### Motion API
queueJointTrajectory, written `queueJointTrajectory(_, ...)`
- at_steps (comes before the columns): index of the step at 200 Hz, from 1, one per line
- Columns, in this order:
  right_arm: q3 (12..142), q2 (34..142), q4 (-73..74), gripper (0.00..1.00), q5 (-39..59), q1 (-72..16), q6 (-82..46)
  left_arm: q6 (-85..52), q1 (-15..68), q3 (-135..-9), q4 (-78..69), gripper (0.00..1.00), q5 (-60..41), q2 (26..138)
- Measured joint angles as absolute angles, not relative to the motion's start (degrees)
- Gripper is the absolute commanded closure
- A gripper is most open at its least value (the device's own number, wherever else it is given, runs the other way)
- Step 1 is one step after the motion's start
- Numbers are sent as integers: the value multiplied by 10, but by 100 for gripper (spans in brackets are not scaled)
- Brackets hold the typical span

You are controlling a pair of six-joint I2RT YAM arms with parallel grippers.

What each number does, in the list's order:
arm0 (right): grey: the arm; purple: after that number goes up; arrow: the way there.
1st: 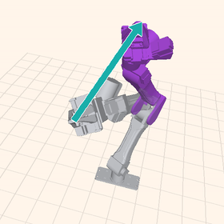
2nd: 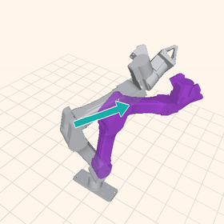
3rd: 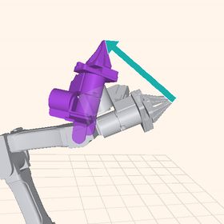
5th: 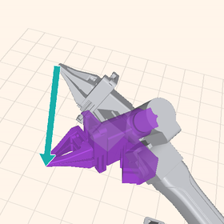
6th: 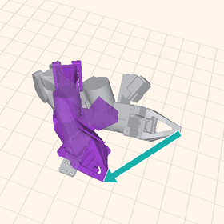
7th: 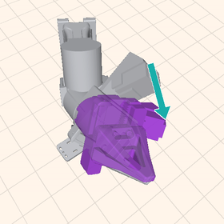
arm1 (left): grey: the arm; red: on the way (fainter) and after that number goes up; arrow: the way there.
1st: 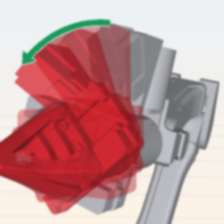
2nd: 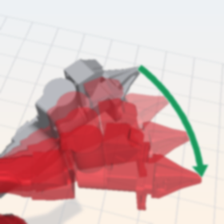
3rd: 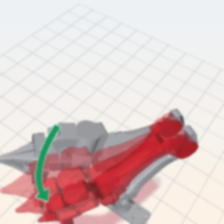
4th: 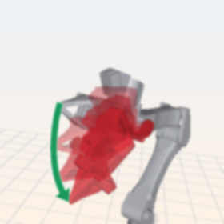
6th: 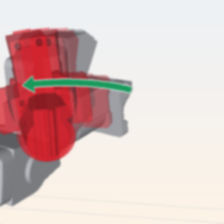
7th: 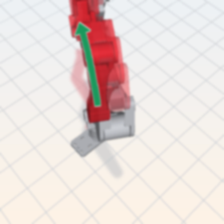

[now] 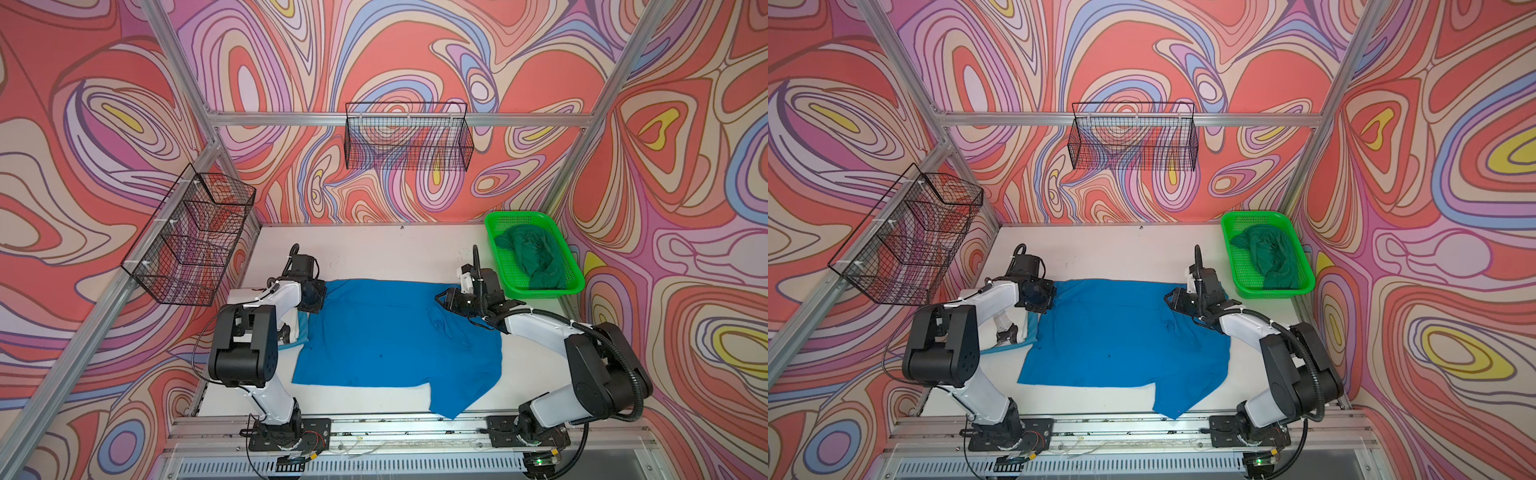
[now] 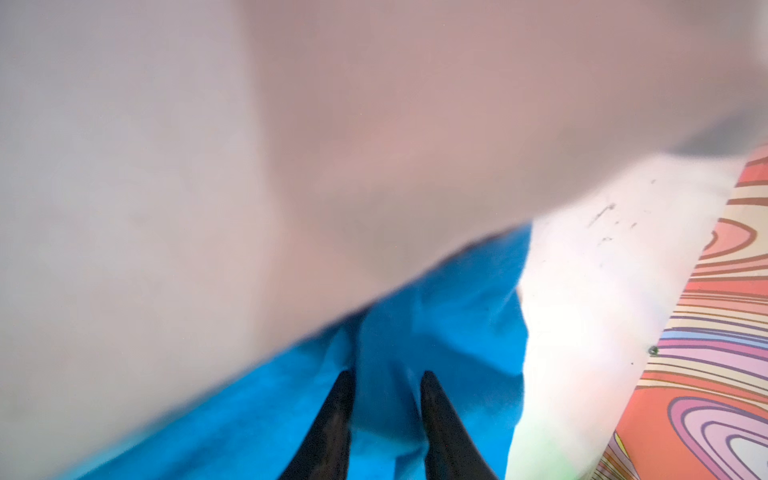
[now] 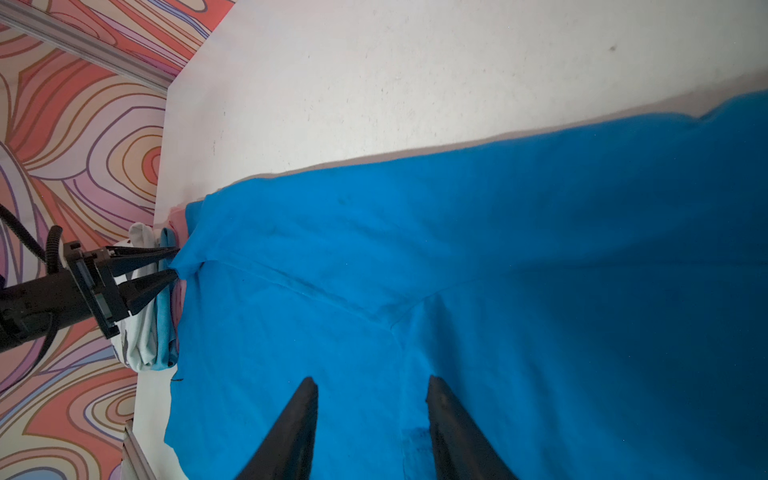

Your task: Fold and stack the t-shirts

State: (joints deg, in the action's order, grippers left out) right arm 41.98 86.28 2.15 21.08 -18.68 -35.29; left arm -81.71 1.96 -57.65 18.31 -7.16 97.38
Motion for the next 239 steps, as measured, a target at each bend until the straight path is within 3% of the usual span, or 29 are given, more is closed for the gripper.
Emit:
queueJointTrajectory(31,420,863,22,54,215,-187,-353,-809,21,-583,197,70,-70,974)
queueJointTrajectory(66,420,863,22,54,218,-187,-353,-797,23,-591,208,100,-70,983)
queueJointTrajectory(106,420,863,22,54,219,-187,-353,-742,25,-682,257,100,-63,1002)
queueJointTrajectory(162,413,873,32,54,219,-187,-353,-535,69,-882,315,100,11,1021)
queueJointTrajectory(205,411,882,34,54,220,-187,-353,-377,104,-879,314,100,87,1026)
queueJointTrajectory(239,411,887,34,54,222,-187,-354,-298,133,-804,269,100,151,1024)
